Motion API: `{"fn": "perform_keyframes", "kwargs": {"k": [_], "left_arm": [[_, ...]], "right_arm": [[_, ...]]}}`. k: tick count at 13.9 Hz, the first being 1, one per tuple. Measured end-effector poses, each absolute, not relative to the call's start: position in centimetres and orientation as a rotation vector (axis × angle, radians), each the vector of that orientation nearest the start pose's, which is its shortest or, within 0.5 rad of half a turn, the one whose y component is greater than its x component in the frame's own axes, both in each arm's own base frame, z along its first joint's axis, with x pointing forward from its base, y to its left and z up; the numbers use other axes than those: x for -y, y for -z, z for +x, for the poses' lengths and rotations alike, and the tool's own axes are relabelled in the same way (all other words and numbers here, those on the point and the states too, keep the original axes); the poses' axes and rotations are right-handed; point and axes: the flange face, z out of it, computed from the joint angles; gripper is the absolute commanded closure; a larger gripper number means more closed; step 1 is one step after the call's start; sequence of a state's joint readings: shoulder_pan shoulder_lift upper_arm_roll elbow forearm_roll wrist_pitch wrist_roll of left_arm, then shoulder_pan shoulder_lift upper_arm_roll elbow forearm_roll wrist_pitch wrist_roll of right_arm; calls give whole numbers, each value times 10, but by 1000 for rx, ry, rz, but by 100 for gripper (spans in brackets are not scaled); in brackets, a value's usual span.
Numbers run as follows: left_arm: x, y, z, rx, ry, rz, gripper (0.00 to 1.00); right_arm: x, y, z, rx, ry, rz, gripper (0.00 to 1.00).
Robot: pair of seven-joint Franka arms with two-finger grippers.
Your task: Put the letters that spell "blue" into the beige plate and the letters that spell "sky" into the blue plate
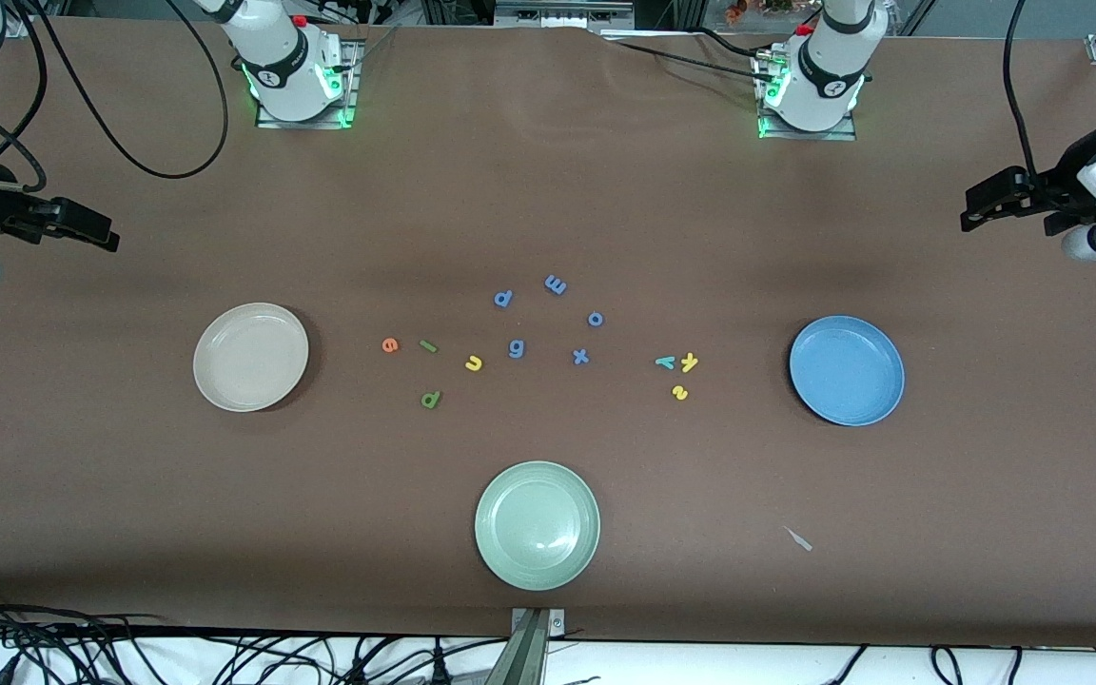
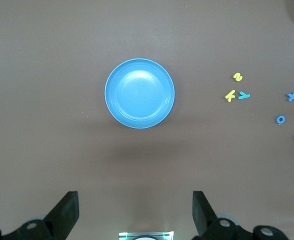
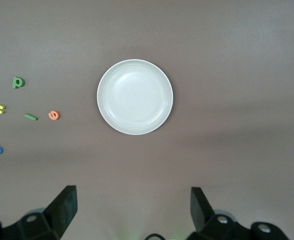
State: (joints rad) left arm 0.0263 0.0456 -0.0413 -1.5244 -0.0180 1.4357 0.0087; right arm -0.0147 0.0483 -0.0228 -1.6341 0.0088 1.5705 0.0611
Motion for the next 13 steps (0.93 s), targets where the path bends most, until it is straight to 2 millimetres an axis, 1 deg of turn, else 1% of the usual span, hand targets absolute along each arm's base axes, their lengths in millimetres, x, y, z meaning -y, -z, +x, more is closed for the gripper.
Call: {"fn": "perform_keyframes", "kwargs": {"k": [5, 13], "left_arm": [[21, -610, 553, -73, -214, -3152, 0], [23, -608, 549, -78, -264, -3148, 0]], "right_arm": [[20, -568, 564, -155, -175, -3127, 0], [20, -568, 564, -155, -174, -3127, 0]]}}
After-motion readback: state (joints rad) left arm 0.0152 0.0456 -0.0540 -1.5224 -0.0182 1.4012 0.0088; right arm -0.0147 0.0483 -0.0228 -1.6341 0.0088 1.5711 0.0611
